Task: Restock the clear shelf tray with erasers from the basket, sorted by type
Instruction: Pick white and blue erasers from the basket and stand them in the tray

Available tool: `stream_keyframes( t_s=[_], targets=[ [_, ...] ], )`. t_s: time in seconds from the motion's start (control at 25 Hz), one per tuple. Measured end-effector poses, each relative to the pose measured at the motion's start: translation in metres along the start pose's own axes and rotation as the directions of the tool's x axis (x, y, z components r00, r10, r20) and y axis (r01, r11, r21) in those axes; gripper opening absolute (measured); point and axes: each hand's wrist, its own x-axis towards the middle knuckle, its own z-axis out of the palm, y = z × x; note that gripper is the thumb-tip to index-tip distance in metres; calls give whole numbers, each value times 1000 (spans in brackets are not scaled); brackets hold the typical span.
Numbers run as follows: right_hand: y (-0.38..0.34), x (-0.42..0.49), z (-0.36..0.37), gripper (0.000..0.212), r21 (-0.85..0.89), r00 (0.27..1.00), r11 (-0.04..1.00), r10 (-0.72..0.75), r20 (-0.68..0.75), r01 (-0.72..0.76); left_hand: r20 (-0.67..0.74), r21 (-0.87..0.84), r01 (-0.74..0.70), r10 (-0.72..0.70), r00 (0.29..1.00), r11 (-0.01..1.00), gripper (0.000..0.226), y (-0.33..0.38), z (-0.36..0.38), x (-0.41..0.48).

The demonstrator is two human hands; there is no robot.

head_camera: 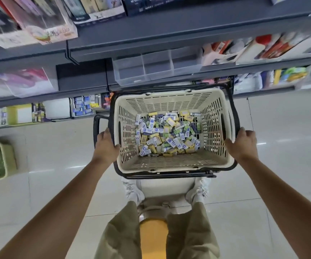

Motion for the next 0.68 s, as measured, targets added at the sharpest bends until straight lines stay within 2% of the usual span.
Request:
stream_keyframes(
  t_s=[0.08,0.2,0.24,0.32,0.4,0.52,0.68],
  targets=[
    [5,-13,6,48,-68,999,998,-6,42,9,77,89,-6,-1,997,996,66,-5,10,-10],
    [2,-27,26,67,-43,984,998,-43,174,51,148,65,-60,50,988,996,62,-2,30,-14],
    [1,-27,39,65,-37,980,997,-53,194,61,153,61,-101,90,984,993,61,-1,40,-10],
    [-4,-21,69,49,-2,973,996,-89,212,92,146,54,-168,159,976,984,58,2,63,7],
    [-14,-7,104,42,-1,953,986,-160,256,165,135,18,-173,169,976,985,56,5,88,29],
    [-30,30,155,42,-72,879,933,-305,366,353,177,-1,-225,222,959,974,54,11,133,70],
    [-39,86,205,45,-208,764,796,-418,491,569,311,40,-383,353,882,923,49,23,176,118]
  ],
)
